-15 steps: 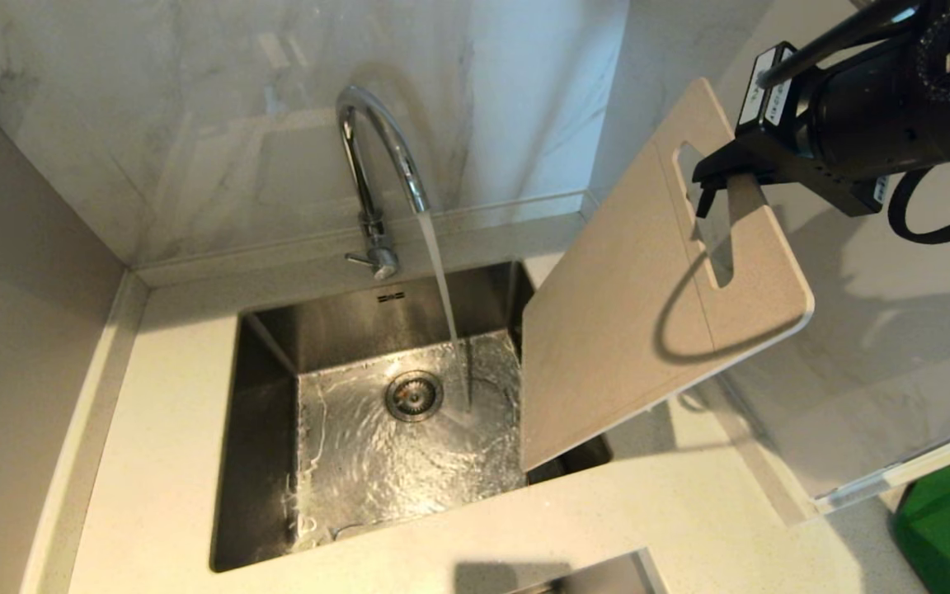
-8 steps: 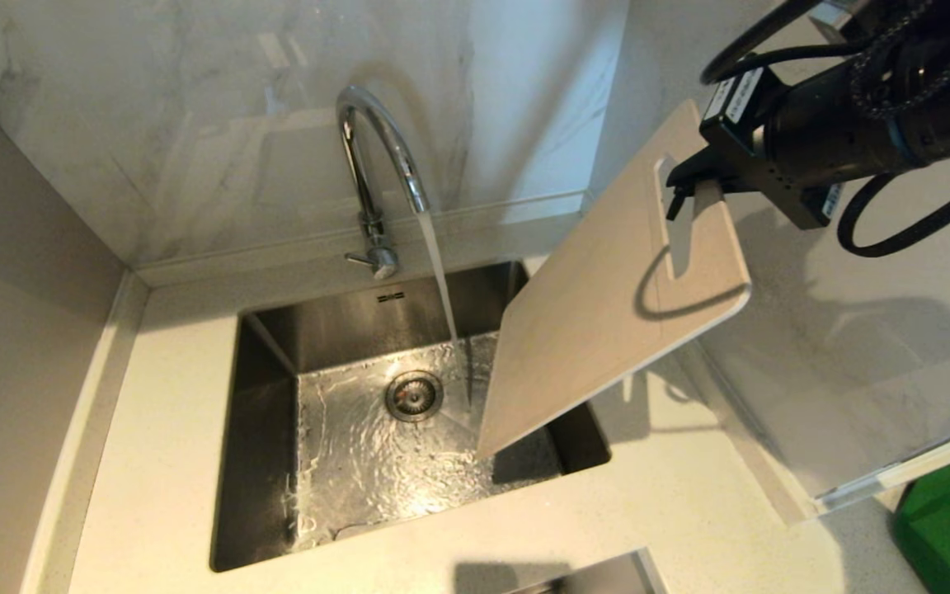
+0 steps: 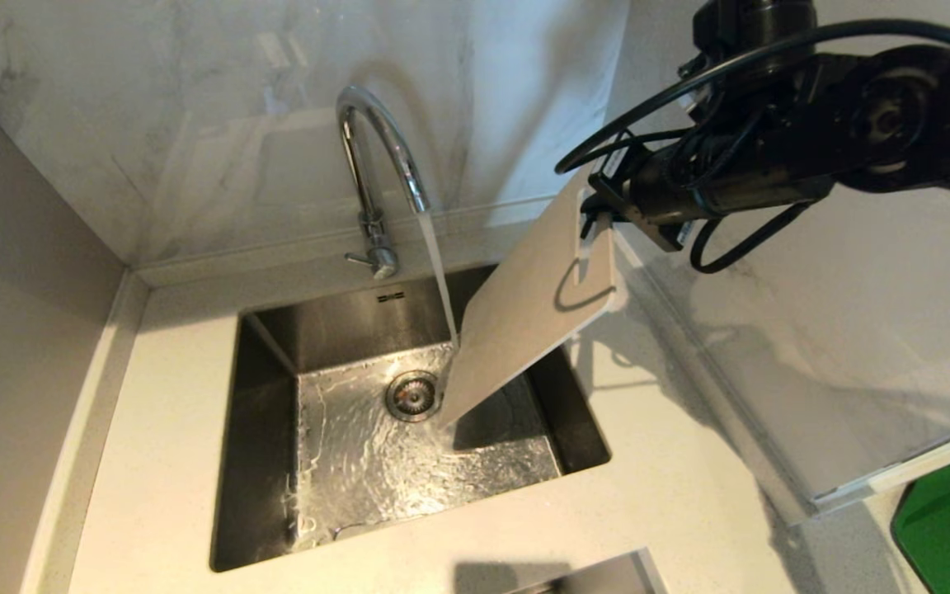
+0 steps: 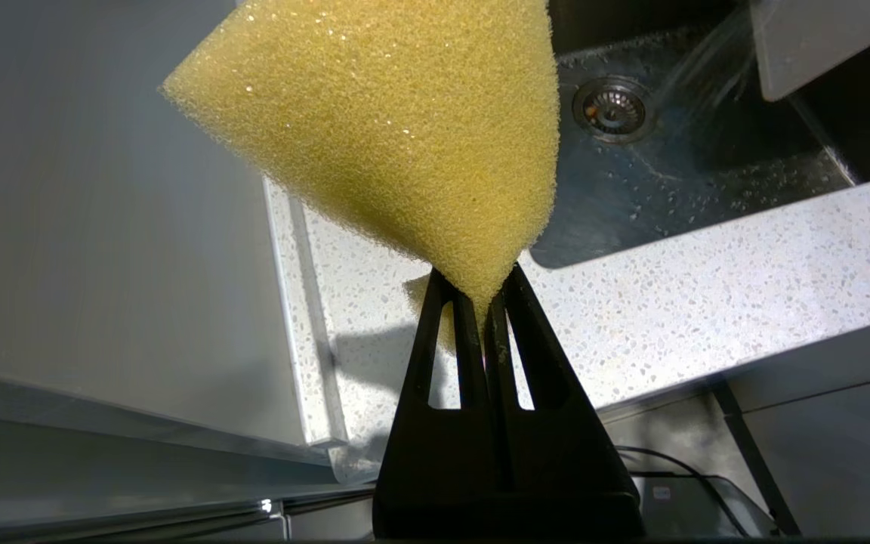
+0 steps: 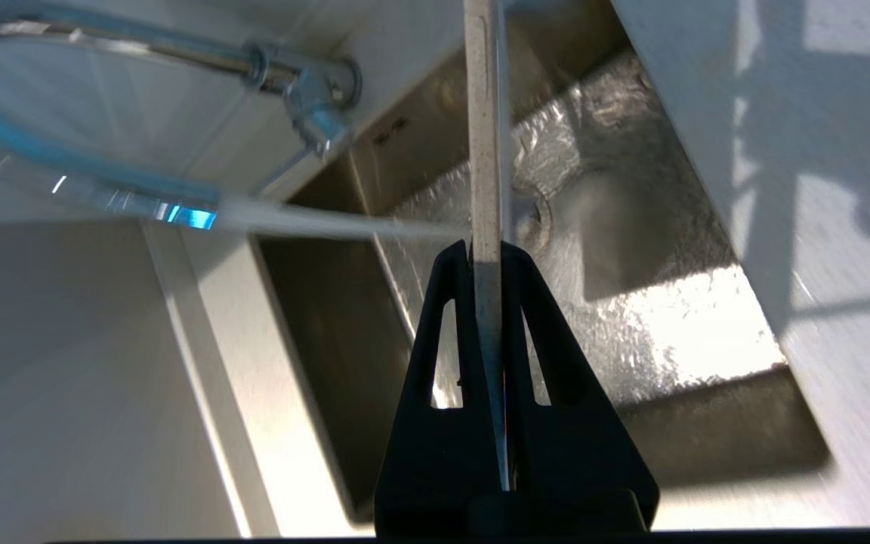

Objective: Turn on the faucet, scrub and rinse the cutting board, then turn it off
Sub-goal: Scrub the cutting board underwater

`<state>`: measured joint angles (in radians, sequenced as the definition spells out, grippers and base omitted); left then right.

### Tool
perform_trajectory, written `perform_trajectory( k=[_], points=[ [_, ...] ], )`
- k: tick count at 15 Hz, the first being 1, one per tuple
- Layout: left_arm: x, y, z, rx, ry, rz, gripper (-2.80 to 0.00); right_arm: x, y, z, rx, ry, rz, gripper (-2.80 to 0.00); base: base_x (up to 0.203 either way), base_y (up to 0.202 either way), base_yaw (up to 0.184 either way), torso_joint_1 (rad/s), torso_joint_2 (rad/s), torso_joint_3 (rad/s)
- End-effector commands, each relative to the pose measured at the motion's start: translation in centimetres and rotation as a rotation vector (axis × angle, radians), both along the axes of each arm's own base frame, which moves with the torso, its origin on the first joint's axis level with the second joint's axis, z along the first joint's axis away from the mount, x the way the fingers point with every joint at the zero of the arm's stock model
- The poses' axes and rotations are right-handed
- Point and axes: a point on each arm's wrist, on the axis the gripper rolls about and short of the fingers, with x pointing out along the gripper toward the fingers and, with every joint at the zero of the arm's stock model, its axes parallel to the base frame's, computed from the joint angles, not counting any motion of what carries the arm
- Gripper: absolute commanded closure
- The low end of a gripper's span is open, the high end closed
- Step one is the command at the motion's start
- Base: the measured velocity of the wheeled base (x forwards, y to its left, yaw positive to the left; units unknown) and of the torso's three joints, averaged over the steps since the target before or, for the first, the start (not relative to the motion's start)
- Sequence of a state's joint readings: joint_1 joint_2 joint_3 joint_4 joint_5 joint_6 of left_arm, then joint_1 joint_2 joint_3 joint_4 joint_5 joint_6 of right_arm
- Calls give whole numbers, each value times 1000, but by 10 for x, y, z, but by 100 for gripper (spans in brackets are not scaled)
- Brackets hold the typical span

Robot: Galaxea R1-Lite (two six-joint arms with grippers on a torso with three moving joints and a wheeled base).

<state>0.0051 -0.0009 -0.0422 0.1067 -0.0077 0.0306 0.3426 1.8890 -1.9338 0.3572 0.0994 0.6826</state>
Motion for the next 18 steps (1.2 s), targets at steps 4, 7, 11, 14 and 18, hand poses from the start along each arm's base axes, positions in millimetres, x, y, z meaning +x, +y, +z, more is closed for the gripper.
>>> perform_trajectory(
  k=[4,7,11,14,18],
  points=[
    [1,0,-1,0,-1,-2,0,53,19,-38,102,-21,7,0,0,0,0,0,0,0],
    [1,0,-1,0,-1,-2,0,57,22,-39,171,-17,27,0,0,0,0,0,0,0],
    [1,0,-1,-2,-1,-3,0,52,21,-36,175,-3,25,0,0,0,0,0,0,0],
    [1,0,-1,-5,-1,0,0,47,18,-33,172,29,14,0,0,0,0,0,0,0],
    [0,0,0,-2,-2,-5,0,11,6,-11,119,86,15,0,0,0,0,0,0,0]
  ],
)
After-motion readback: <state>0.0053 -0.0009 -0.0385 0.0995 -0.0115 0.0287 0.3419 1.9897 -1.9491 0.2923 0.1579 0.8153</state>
